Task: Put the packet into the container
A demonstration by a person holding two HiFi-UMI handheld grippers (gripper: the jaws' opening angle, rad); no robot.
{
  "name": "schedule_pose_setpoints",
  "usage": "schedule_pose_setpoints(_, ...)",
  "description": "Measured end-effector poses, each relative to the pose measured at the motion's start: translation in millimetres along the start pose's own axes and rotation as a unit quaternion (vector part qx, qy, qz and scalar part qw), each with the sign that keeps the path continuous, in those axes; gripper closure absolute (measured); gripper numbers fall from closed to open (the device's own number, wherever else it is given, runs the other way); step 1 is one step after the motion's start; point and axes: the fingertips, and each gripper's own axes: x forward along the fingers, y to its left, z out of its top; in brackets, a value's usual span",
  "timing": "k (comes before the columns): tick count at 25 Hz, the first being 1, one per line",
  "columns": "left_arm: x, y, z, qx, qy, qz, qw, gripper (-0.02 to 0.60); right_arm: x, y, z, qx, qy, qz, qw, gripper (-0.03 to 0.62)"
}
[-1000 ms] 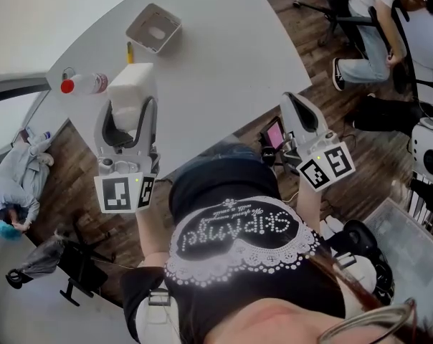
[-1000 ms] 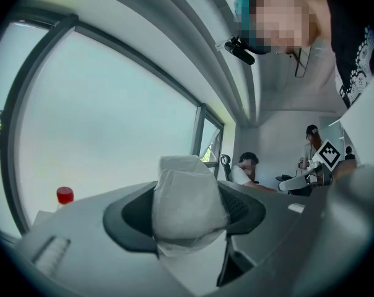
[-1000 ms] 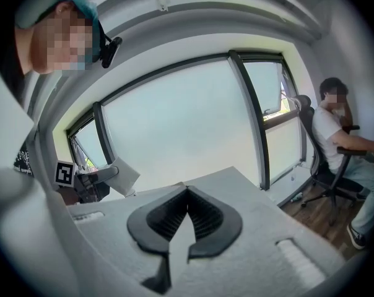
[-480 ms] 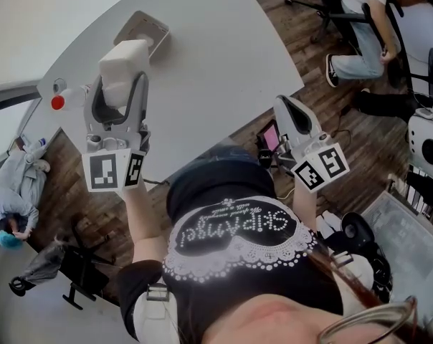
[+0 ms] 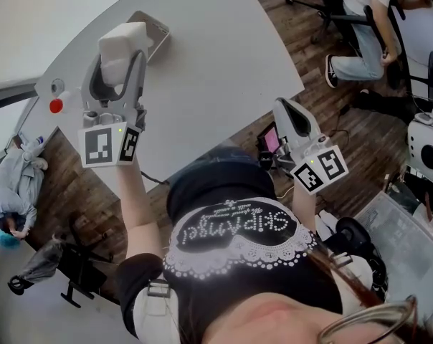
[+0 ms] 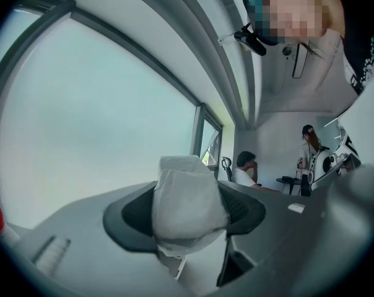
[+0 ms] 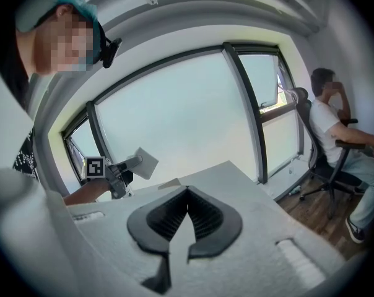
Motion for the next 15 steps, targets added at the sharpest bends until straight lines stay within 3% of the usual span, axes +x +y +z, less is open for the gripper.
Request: schedule_pose_setpoints(15, 44.6, 33.6, -55.4, -0.024, 0.046, 0.025, 0.9984, 0.301, 1.9, -11.7, -5.0, 0.012, 0.013, -0.019, 1.000, 0.599)
